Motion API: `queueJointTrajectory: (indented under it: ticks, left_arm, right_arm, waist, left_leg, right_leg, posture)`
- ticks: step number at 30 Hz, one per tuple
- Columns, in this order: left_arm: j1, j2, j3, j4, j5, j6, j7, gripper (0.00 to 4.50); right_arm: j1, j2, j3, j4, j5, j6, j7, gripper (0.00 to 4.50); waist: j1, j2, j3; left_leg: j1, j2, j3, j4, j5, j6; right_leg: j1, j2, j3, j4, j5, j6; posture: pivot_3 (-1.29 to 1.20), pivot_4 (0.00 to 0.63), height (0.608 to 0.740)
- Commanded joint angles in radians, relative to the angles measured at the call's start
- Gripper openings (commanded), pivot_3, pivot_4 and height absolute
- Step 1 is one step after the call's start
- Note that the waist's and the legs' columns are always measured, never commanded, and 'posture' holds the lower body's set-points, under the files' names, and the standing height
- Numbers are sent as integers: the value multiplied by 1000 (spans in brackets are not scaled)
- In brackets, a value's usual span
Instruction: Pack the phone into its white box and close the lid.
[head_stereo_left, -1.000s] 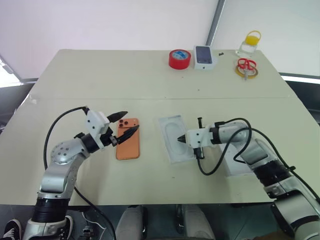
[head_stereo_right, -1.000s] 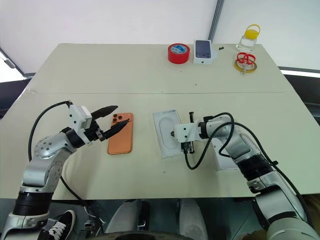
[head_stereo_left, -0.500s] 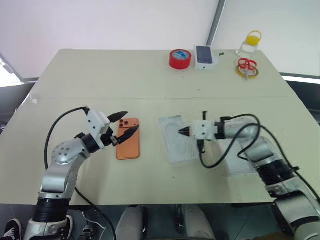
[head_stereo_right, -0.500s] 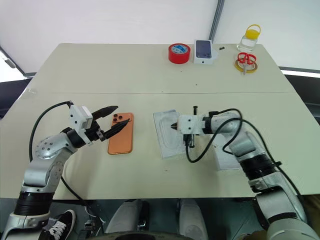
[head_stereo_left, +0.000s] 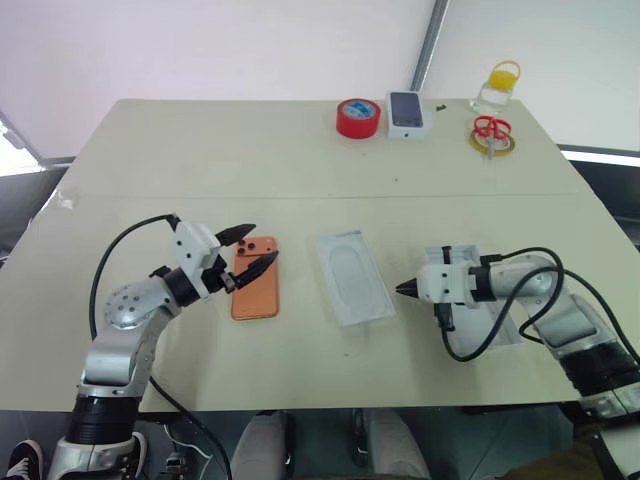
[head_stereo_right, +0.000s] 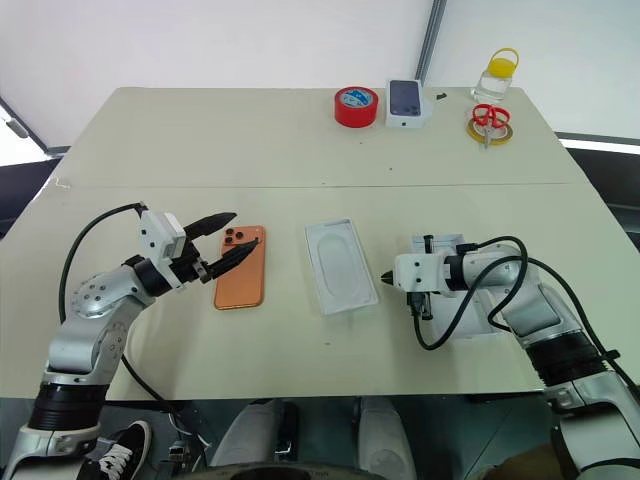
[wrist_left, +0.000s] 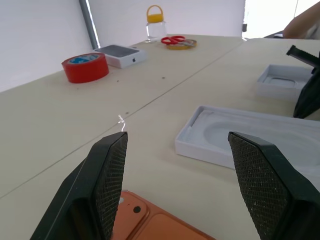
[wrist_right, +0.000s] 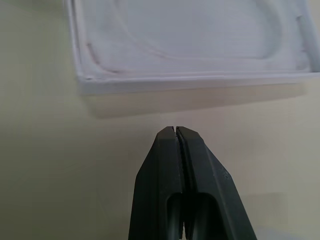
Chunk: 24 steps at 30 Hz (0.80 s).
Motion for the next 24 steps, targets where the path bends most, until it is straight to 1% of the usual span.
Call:
queueJointTrajectory:
  ticks: [1,5,9,14,16,20,21,24]
  left_arm:
    - [-15,12,10,-14,-3,-22,-9,3399]
    - [-17,21,22,-2,-5,-22,-8,3399]
    - [-18,25,22,-2,-6,-21,-5,3399]
    - [-9,24,21,-10,-3,-19,2,3399]
    - [-4,23,21,-15,-3,-17,5,3399]
    - [4,27,28,-11,-9,-5,8,3399]
    - [7,30,31,-13,-18,13,8,3399]
    - [14,64,63,-23,-94,170,17,3399]
  right_arm:
    - [20,-12,-20,-99,64,41,38,55]
    - [38,11,-23,-170,126,104,55,55]
    - [41,29,-12,-202,137,151,49,55]
    - [48,59,5,-205,121,156,24,55]
    - [45,79,-8,-223,159,209,21,55]
    - [23,63,-7,-180,103,167,11,55]
    - [12,61,-14,-164,94,151,1,55]
    - [-49,65,-57,-130,118,156,-19,55]
  waist:
    - [1,0,0]
    - [1,0,0]
    - [2,0,0]
    - [1,0,0]
    - [1,0,0]
    - [1,0,0]
    - [1,0,0]
    - [-1,0,0]
  left_leg:
    - [0,0,0,0,0,0]
    - [0,0,0,0,0,0]
    - [0,0,0,0,0,0]
    - [0,0,0,0,0,0]
    - [0,0,0,0,0,0]
    - [0,0,0,0,0,0]
    - [0,0,0,0,0,0]
    - [0,0,0,0,0,0]
  right_leg:
    - [0,0,0,0,0,0]
    - [0,0,0,0,0,0]
    - [0,0,0,0,0,0]
    - [0,0,0,0,0,0]
    - [0,0,0,0,0,0]
    - [0,0,0,0,0,0]
    - [0,0,0,0,0,0]
    - [0,0,0,0,0,0]
  posture:
    - [0,150,740]
    - [0,150,740]
    - [0,150,740]
    - [0,150,740]
    - [0,150,740]
    - [0,150,740]
    - [0,150,740]
    - [0,150,740]
